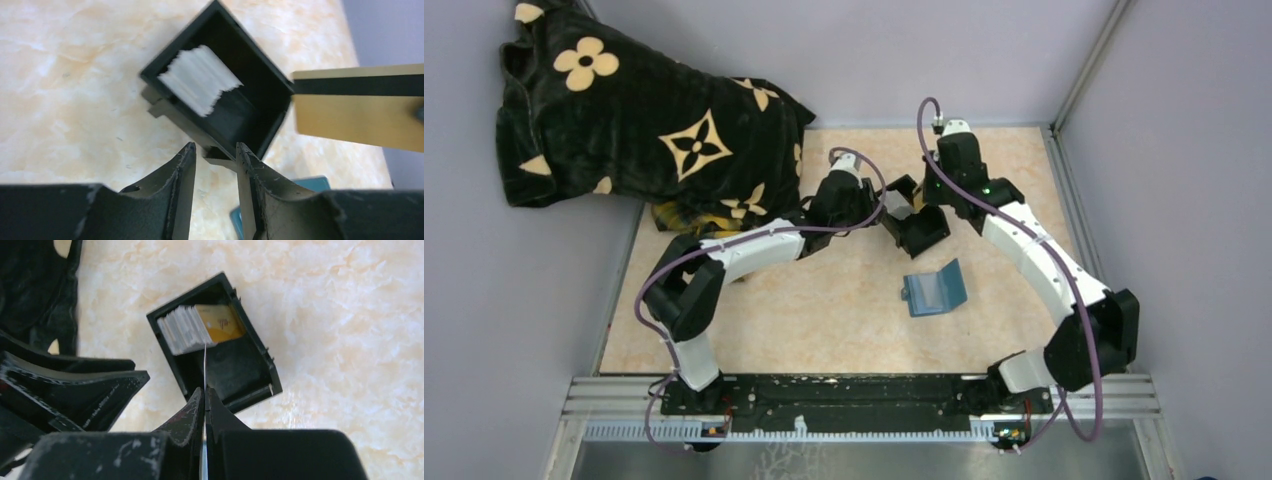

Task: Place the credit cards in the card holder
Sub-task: Pick up the credit card from the storage box.

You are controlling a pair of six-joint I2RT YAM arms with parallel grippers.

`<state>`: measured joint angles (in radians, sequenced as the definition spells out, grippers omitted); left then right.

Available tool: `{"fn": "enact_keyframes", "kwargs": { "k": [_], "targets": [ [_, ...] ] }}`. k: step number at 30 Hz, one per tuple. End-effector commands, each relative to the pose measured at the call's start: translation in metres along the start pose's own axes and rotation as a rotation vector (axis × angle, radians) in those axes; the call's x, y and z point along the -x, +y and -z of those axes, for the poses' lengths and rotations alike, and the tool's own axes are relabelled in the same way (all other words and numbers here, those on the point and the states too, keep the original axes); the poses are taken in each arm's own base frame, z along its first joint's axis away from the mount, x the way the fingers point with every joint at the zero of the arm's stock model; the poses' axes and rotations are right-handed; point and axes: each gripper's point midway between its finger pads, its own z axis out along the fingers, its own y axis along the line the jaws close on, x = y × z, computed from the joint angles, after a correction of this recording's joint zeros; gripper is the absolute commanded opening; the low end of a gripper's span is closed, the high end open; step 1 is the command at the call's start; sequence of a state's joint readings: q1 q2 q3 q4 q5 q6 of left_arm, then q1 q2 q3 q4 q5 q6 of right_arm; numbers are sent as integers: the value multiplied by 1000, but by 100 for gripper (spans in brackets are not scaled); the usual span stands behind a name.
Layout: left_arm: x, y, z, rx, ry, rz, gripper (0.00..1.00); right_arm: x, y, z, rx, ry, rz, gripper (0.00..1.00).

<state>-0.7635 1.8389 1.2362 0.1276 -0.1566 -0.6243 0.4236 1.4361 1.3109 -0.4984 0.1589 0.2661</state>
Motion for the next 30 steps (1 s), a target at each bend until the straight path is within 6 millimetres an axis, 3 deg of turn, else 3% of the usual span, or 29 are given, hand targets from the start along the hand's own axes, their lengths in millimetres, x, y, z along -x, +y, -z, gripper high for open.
{"fn": "enact_keyframes", "kwargs": {
  "k": [1, 6, 15, 21, 30],
  "targets": [
    [2, -43, 25, -182, -10, -140, 43, -17, 7, 31, 73, 20, -27, 0],
    [2, -69, 60, -352, -42, -229, 46, -37, 16, 66, 178, 50, -37, 0],
    [-14, -94, 105, -600, -7, -323, 52, -78, 42, 111, 409, 131, -55, 0],
    [-31, -116, 132, -809, 44, -378, 55, -103, 46, 127, 496, 168, -65, 0],
    [-68, -121, 145, -973, 217, -399, 56, -115, 46, 134, 580, 189, -99, 0]
  ]
}}
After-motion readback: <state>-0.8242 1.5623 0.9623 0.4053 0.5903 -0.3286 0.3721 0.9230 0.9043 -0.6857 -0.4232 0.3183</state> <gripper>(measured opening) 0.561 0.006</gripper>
